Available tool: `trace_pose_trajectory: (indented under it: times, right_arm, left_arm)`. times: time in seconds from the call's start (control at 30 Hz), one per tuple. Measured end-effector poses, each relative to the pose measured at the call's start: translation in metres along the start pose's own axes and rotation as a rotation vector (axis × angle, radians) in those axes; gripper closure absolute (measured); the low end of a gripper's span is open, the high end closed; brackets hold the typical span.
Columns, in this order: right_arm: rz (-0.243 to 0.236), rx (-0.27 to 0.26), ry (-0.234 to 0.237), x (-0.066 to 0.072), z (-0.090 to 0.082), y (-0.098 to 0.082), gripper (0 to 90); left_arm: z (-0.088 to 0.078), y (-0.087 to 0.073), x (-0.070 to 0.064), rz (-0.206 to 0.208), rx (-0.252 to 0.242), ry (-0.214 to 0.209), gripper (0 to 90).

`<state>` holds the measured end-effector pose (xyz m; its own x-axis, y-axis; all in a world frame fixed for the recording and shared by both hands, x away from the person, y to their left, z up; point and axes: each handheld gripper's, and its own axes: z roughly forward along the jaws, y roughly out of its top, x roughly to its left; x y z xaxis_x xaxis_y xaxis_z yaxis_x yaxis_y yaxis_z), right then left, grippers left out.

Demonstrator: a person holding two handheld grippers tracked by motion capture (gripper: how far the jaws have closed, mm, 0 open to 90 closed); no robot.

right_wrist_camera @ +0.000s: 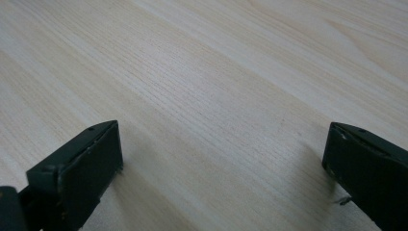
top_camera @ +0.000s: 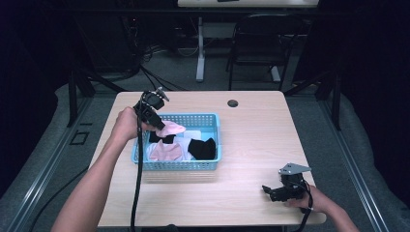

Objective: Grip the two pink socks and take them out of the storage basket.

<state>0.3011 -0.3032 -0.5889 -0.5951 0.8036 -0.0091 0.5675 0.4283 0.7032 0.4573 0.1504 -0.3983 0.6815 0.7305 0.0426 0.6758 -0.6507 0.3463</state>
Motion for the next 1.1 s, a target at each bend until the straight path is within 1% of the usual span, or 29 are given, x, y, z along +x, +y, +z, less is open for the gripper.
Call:
trace_pose_trajectory:
  times: [0.07, 0.23, 0.27, 0.43, 0.53, 0.7, 0.8, 0.97, 1.0, 1.1]
  right_arm:
    - [0.0, 0.0, 0.0, 0.0, 0.0, 0.0, 0.0]
    - [0.005, -0.005, 0.002, 0.0, 0.0, 0.0, 0.0]
    - [0.005, -0.005, 0.003, 0.0, 0.0, 0.0, 0.0]
    - [0.004, -0.007, 0.002, 0.0, 0.001, 0.0, 0.0]
    - [0.005, -0.005, 0.003, 0.0, 0.0, 0.0, 0.0]
    - [0.001, -0.001, 0.003, 0.0, 0.0, 0.0, 0.0]
    - [0.005, -0.005, 0.002, 0.0, 0.0, 0.0, 0.0]
    - [0.001, -0.001, 0.003, 0.0, 0.0, 0.0, 0.0]
    - [0.004, -0.005, 0.003, 0.0, 0.0, 0.0, 0.0]
    - [0.005, -0.005, 0.002, 0.0, 0.0, 0.0, 0.0]
  left_arm:
    - [-0.004, -0.001, 0.002, -0.008, 0.001, 0.002, 77.5]
    - [-0.013, -0.003, 0.005, -0.008, -0.007, 0.006, 77.5]
    - [-0.016, -0.004, 0.006, -0.014, -0.016, 0.002, 77.5]
    - [-0.023, -0.006, 0.01, -0.021, -0.028, 0.004, 77.5]
    - [-0.03, -0.01, 0.014, -0.036, -0.034, 0.009, 77.5]
    - [-0.034, -0.015, 0.019, -0.043, -0.038, 0.012, 77.5]
    - [-0.037, -0.02, 0.023, -0.062, -0.048, 0.013, 77.5]
    - [-0.04, -0.025, 0.028, -0.073, -0.051, 0.019, 77.5]
    - [-0.042, -0.028, 0.03, -0.083, -0.053, 0.022, 77.5]
    - [-0.043, -0.031, 0.033, -0.087, -0.052, 0.025, 77.5]
